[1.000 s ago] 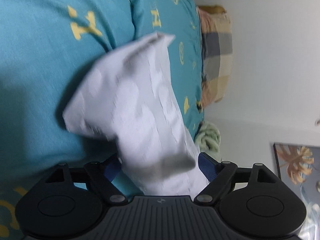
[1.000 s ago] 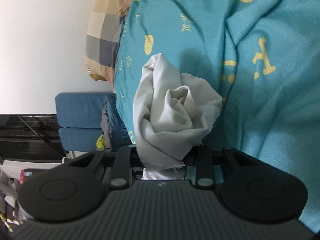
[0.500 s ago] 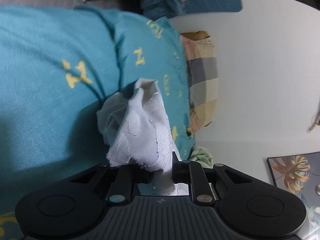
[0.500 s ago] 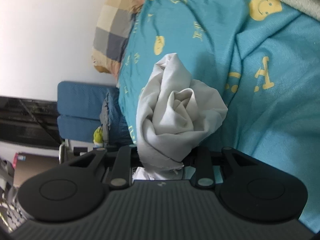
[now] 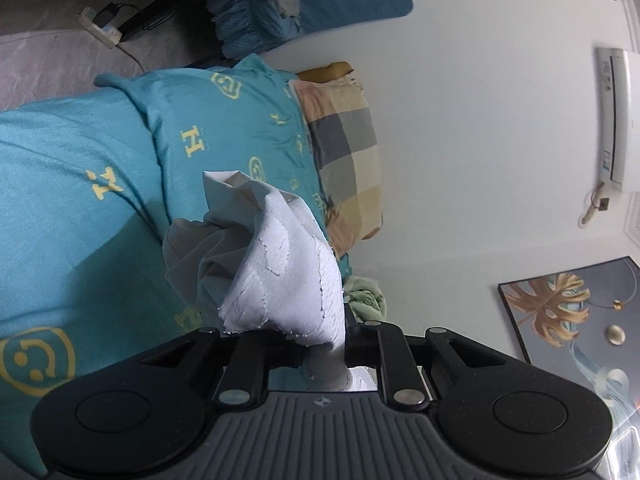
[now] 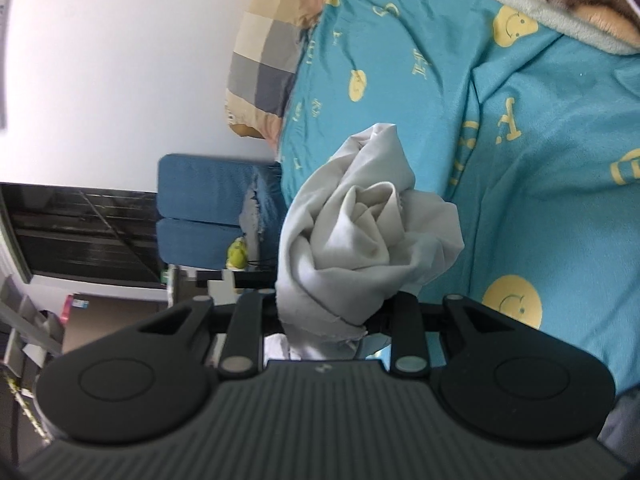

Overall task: Fold clothes
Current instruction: 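Lift the bundled shirt with both grippers and carry it to the green blanket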

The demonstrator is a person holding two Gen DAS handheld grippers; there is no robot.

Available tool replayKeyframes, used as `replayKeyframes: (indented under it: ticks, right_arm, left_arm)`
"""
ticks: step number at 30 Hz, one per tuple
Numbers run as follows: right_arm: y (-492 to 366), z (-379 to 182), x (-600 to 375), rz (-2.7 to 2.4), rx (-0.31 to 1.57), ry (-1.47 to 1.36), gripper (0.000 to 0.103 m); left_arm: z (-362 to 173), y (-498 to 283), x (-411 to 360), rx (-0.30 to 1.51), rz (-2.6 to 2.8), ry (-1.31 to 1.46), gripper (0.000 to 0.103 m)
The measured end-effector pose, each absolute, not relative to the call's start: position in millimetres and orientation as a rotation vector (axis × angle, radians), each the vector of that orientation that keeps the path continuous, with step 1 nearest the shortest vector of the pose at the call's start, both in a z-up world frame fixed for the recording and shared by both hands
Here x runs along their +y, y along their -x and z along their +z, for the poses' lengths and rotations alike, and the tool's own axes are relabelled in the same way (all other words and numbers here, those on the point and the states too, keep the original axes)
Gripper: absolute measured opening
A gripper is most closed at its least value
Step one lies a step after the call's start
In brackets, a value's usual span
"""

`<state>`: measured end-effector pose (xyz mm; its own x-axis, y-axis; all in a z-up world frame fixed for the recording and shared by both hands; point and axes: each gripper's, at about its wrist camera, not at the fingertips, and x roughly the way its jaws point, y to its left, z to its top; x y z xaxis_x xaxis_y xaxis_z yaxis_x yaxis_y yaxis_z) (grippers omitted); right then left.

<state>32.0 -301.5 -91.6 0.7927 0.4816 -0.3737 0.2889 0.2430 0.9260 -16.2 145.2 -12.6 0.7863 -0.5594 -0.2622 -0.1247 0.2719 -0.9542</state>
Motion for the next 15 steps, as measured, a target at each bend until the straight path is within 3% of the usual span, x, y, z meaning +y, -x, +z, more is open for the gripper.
replayKeyframes:
  ticks: [10,15]
  right_arm:
    - [-25,-48,-360,0.122,0.587,-1.386,0.03]
    - [-41,-19,-425,0.087,0.514,-1.357,0.03]
  left_arm:
    - [47,-6,72,0.67,-0.397,1.231,0.017]
    - [61,-49,-5,0.703,-0.479,1.224,0.017]
